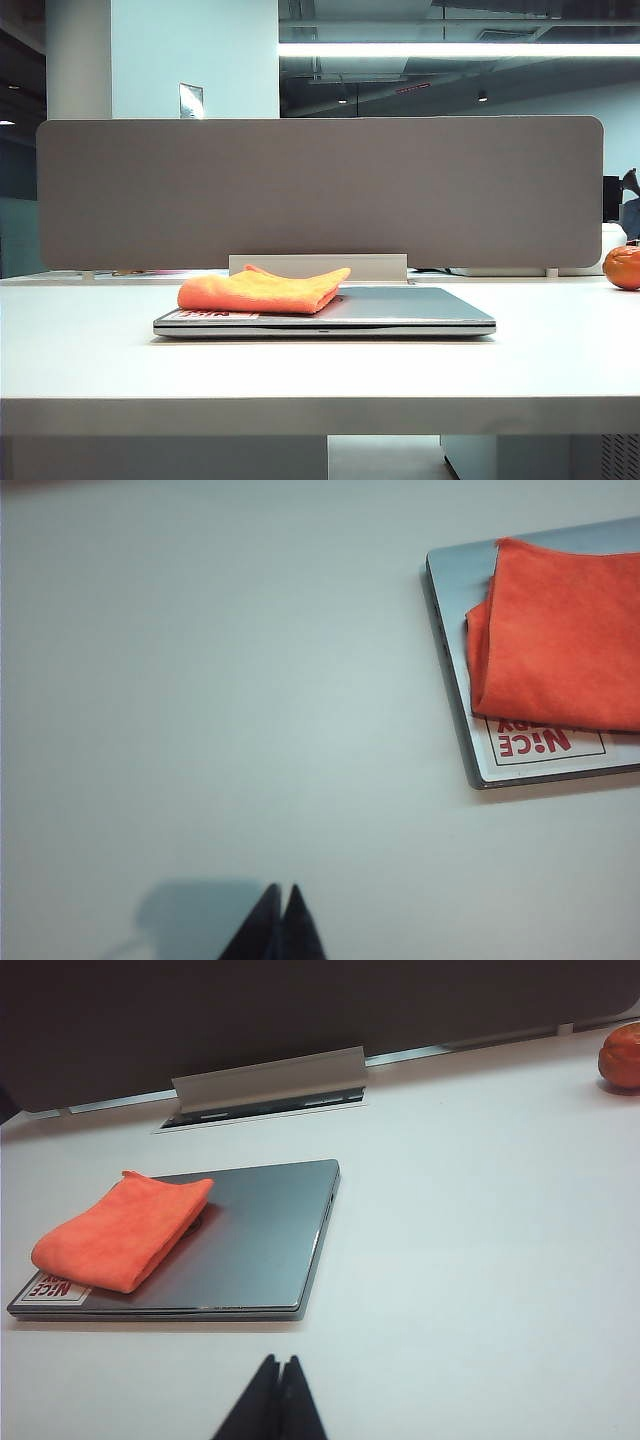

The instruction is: Pick up the orange rag and put it over the laptop.

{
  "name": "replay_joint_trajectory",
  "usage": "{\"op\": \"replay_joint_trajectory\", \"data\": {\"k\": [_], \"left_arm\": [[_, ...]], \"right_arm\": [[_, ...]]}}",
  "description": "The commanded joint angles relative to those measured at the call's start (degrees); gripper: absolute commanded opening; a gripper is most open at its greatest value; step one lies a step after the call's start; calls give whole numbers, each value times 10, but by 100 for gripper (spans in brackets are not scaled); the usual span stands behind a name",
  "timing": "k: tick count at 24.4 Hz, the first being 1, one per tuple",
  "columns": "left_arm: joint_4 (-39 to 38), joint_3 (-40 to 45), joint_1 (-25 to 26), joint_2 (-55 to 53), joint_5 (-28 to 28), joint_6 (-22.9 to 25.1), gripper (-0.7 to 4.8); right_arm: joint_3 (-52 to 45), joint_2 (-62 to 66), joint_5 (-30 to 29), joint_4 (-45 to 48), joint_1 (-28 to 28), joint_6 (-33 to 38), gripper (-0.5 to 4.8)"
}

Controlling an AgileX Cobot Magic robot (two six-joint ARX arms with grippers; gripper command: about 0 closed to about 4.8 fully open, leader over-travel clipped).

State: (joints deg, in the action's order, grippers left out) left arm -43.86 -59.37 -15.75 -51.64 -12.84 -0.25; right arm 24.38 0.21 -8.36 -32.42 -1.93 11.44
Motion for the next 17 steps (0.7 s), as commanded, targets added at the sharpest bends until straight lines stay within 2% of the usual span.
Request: {"op": "replay_joint_trajectory", "data": {"k": [1,6,8,12,15,17], "left_arm": [[32,0,10,1,-6,6,-6],[147,94,68,56,48,0,-6],[182,140,79,79,54,0,-6],[248,232,84,123,52,0,-6],[341,346,84,188,51,0,-6],[377,385,84,212,51,0,-6]], "right_arm": [[1,0,1,10,0,-1,-5],[1,0,1,10,0,-1,-5],[1,0,2,10,0,-1,-5],[1,0,1,10,0,-1,-5],[1,0,2,10,0,-1,-5],[1,0,1,10,0,-1,-5]]}}
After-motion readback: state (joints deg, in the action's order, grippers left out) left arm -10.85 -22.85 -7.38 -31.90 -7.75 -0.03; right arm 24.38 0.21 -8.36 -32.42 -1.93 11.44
